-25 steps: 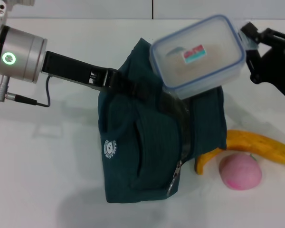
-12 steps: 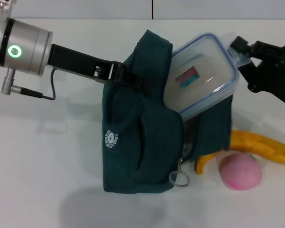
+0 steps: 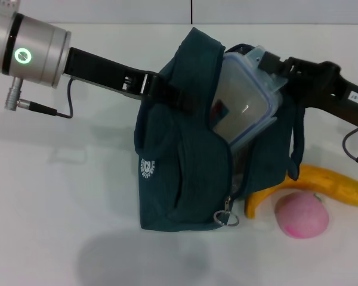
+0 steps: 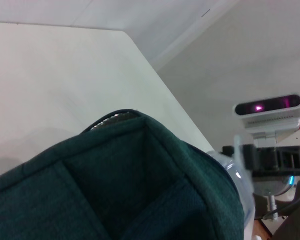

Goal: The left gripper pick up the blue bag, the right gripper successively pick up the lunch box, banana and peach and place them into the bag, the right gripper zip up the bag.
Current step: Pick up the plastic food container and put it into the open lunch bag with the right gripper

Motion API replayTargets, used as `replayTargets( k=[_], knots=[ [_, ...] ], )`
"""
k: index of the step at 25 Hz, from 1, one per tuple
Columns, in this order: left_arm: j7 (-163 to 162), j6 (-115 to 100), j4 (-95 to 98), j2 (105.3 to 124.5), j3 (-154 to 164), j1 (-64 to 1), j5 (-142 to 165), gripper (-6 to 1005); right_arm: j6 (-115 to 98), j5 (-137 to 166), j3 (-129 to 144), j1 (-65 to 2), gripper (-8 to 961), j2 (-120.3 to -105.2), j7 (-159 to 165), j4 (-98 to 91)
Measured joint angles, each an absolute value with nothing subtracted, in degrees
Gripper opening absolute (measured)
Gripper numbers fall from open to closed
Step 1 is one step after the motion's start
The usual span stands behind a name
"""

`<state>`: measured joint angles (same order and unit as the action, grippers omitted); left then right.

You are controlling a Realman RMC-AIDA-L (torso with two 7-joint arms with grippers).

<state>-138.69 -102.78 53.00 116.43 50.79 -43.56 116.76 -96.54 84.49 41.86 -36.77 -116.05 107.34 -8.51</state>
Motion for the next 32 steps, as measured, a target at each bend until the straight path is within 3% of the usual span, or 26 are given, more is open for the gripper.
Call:
replayTargets(
  k=[32],
  knots=[
    [-138.4, -103.5, 53.0, 116.01, 50.4, -43.6, 116.6, 40, -84.7, 83.7, 57.7, -41.4, 110, -116.18, 95.9, -18.5]
  ],
)
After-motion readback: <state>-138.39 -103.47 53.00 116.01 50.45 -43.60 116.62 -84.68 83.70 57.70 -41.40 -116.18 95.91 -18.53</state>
